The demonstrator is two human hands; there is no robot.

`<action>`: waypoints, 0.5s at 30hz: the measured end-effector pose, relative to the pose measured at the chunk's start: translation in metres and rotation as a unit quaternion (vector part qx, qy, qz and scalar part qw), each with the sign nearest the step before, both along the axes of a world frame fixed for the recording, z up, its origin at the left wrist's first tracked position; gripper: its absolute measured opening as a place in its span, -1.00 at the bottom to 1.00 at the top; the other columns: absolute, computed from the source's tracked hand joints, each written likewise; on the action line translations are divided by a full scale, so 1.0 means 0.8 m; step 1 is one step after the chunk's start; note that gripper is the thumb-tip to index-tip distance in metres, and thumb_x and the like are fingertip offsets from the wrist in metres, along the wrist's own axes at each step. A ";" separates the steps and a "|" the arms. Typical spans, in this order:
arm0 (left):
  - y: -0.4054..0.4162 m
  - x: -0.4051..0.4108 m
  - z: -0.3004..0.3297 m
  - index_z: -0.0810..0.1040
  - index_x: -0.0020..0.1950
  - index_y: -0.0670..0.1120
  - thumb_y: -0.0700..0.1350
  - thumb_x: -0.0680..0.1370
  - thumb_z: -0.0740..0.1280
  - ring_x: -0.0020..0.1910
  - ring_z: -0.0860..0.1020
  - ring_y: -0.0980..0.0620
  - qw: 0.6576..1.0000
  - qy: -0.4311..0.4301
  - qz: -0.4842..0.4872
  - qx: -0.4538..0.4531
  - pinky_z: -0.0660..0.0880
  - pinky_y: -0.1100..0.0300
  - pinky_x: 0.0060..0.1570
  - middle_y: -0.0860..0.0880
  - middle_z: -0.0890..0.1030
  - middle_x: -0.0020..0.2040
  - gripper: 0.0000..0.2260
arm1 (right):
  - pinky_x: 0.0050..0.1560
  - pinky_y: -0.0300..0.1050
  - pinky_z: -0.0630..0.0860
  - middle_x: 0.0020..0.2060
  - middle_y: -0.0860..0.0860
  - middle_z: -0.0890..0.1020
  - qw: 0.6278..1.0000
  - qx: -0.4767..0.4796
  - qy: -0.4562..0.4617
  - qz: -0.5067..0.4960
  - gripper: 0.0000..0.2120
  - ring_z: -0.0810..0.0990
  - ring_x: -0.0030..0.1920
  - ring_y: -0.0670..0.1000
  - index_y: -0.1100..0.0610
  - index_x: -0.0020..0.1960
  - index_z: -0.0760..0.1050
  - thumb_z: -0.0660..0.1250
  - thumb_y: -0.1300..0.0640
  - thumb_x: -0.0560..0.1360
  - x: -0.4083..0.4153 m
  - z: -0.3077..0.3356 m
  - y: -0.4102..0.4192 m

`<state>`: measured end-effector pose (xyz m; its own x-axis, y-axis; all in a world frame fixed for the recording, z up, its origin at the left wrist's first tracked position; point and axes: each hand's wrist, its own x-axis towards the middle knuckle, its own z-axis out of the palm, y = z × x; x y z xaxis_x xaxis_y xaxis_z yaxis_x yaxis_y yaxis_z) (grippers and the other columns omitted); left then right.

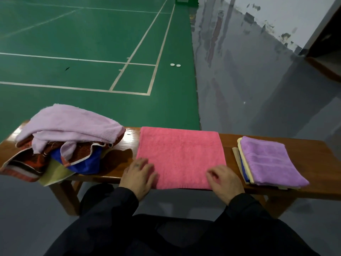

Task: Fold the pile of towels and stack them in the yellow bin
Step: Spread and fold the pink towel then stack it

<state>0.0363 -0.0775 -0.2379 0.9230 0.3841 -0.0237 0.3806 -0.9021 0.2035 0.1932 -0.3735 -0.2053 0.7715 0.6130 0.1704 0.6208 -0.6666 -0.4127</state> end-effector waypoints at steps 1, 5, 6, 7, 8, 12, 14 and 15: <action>0.005 0.009 0.010 0.55 0.27 -0.01 0.30 0.62 0.09 0.38 0.45 -0.17 0.998 -0.022 0.044 -0.044 0.42 -0.11 0.34 -0.09 0.49 0.37 -0.51 | 0.06 -0.11 0.57 0.04 -0.05 0.59 0.997 0.019 0.036 -0.062 -0.78 0.59 0.04 -0.03 0.03 0.18 0.59 0.32 -0.02 0.60 0.006 0.010 0.008; 0.017 0.066 0.055 0.34 0.48 -0.21 0.04 0.60 0.36 0.35 0.45 -0.24 0.943 -0.079 0.234 -0.221 0.42 -0.08 0.32 -0.27 0.46 0.37 -0.45 | 0.28 0.01 0.46 0.26 0.11 0.55 0.958 0.026 0.156 -0.240 -0.47 0.54 0.26 0.15 0.19 0.41 0.45 0.44 -0.03 0.54 0.055 0.034 0.045; 0.018 0.080 0.063 0.34 0.48 -0.24 0.04 0.58 0.39 0.33 0.48 -0.24 0.922 -0.086 0.270 -0.262 0.44 -0.05 0.28 -0.27 0.49 0.35 -0.42 | 0.24 0.01 0.49 0.27 0.14 0.56 0.944 0.046 0.187 -0.270 -0.41 0.56 0.24 0.18 0.21 0.43 0.43 0.46 -0.06 0.51 0.069 0.037 0.054; 0.023 0.095 0.064 0.38 0.43 -0.26 0.03 0.56 0.43 0.28 0.52 -0.24 0.899 -0.087 0.301 -0.307 0.47 -0.01 0.22 -0.25 0.54 0.30 -0.43 | 0.17 -0.03 0.50 0.26 0.16 0.56 0.928 0.060 0.218 -0.295 -0.38 0.57 0.22 0.20 0.22 0.43 0.42 0.47 -0.07 0.49 0.081 0.042 0.061; 0.026 0.105 0.065 0.44 0.37 -0.27 0.04 0.53 0.46 0.22 0.56 -0.23 0.877 -0.080 0.324 -0.347 0.49 0.02 0.14 -0.24 0.58 0.24 -0.45 | 0.11 -0.08 0.47 0.25 0.17 0.57 0.911 0.069 0.257 -0.315 -0.37 0.58 0.20 0.21 0.23 0.42 0.44 0.49 -0.08 0.48 0.091 0.046 0.066; 0.049 0.127 0.051 0.64 0.10 -0.28 0.00 0.39 0.59 0.00 0.65 -0.16 0.804 -0.072 0.355 -0.472 0.55 0.12 -0.08 -0.15 0.68 -0.03 -0.56 | 0.18 -0.10 0.47 0.28 0.16 0.58 0.857 0.060 0.377 -0.346 -0.17 0.57 0.20 0.18 0.22 0.39 0.52 0.46 -0.37 0.38 0.125 0.044 0.070; 0.059 0.126 0.048 0.67 0.08 -0.26 -0.01 0.35 0.61 -0.01 0.66 -0.16 0.758 -0.103 0.365 -0.530 0.57 0.10 -0.08 -0.14 0.70 -0.06 -0.57 | 0.32 -0.01 0.48 0.33 0.17 0.56 0.831 0.090 0.422 -0.350 -0.10 0.57 0.26 0.20 0.26 0.43 0.47 0.49 -0.37 0.36 0.128 0.051 0.069; 0.061 0.123 0.051 0.66 0.11 -0.23 0.02 0.35 0.60 0.00 0.66 -0.15 0.735 -0.119 0.367 -0.557 0.59 0.06 -0.02 -0.13 0.70 -0.04 -0.55 | 0.35 0.00 0.47 0.35 0.17 0.54 0.819 0.104 0.443 -0.350 -0.13 0.56 0.28 0.20 0.30 0.44 0.44 0.52 -0.29 0.39 0.132 0.048 0.068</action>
<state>0.1348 -0.0284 -0.1972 0.5056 0.6450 -0.5730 0.5159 0.3063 0.8000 0.2992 -0.3191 -0.1666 0.7991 -0.0040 -0.6011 -0.4876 -0.5893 -0.6442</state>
